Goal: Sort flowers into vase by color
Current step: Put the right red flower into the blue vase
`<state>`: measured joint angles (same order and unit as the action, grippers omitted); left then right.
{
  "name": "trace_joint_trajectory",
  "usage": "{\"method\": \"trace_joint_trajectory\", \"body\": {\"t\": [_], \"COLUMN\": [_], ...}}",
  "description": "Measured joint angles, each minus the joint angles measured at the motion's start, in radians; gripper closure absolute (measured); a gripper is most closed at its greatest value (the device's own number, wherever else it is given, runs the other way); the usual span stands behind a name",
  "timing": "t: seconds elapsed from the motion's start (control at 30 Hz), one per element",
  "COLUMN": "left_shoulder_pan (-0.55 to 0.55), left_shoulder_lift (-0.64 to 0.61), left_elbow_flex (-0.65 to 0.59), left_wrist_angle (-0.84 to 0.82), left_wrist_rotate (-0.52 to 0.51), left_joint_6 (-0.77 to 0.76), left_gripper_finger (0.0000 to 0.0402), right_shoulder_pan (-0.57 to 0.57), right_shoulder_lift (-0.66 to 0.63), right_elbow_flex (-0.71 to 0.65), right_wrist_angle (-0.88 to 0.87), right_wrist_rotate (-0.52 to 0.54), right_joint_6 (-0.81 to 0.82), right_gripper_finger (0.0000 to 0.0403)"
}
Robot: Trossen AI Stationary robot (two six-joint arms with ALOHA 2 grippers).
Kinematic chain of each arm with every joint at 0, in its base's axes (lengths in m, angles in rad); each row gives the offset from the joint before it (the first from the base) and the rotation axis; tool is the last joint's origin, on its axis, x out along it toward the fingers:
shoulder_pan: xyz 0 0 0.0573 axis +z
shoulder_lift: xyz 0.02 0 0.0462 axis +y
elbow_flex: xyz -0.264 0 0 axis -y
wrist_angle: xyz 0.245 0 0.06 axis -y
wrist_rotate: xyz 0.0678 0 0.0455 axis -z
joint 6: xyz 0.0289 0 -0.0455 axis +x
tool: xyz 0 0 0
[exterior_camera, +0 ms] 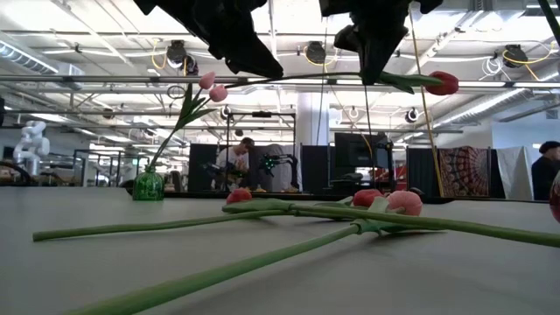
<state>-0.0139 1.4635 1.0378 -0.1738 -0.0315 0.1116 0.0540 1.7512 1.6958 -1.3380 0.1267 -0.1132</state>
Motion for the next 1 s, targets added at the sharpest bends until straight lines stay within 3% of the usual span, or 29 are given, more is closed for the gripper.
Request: {"method": "trace_joint_trajectory", "body": {"t": [1.0], "left_shoulder_pan": [-0.028], "left_shoulder_lift": [0.000], "left_elbow_flex": [0.000], "left_wrist_angle": [0.057], "left_wrist_rotate": [0.000], "left_joint_6": [0.061], "left_gripper_finger": [0.0302], "right_shoulder_pan": [0.000], "right_shoulder_lift": [-0.001], "right_elbow_flex": [0.000], "right_wrist_angle": [-0.005], "right_wrist_rotate": [-0.056], "right_joint_6": [0.007], "right_gripper_finger": [0.0401]}}
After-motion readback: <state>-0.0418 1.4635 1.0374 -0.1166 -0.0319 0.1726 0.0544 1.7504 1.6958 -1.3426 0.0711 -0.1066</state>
